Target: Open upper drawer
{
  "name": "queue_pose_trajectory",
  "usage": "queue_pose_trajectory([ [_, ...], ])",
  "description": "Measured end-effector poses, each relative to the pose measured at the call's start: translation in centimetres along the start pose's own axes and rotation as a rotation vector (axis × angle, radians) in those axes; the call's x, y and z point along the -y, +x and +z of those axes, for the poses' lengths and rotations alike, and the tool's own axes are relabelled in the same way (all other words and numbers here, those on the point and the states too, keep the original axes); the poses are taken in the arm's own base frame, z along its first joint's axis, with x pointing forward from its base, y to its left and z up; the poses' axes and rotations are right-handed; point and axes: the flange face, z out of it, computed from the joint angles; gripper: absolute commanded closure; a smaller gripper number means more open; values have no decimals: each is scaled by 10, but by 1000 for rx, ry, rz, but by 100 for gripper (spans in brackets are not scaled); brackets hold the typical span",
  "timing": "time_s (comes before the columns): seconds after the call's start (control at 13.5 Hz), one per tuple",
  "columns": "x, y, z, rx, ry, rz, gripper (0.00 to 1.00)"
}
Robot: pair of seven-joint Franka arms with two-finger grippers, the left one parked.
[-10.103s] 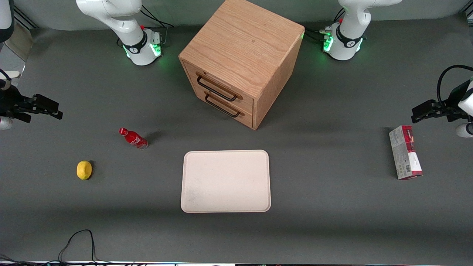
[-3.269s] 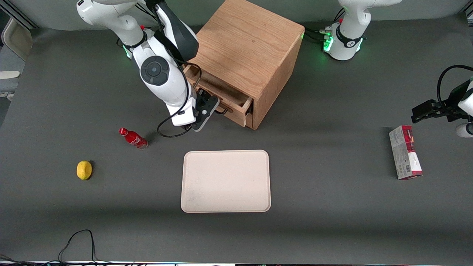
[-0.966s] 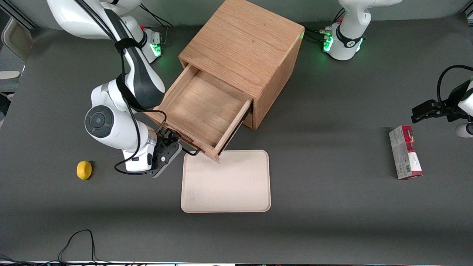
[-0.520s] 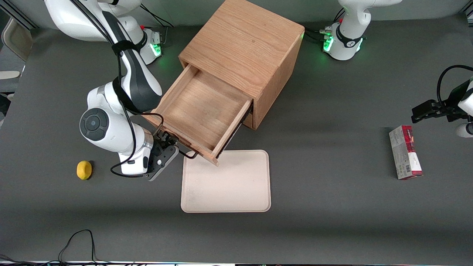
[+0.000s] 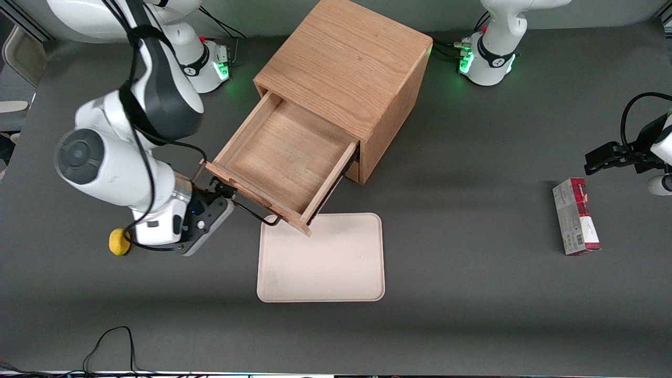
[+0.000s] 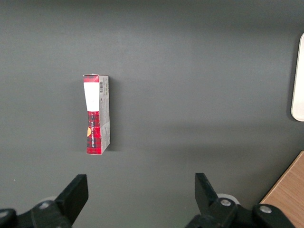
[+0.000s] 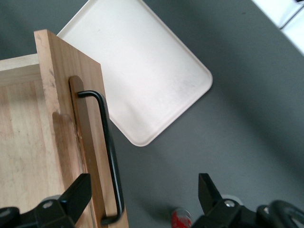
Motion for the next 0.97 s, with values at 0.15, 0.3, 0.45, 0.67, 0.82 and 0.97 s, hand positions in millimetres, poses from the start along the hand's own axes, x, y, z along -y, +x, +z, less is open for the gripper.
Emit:
queue_pose_trajectory([
  [0.15, -7, -11, -34, -7, -13, 28, 0],
  [0.3, -16, -30, -69, -18, -32, 84, 0],
  [0.45, -33, -60, -98, -7, -43, 166, 0],
  [0.67, -63, -107, -127, 23, -50, 315, 0],
  [0.82, -75, -126, -133, 50, -48, 462, 0],
  [0.97, -77, -135, -137, 74, -75, 582, 0],
])
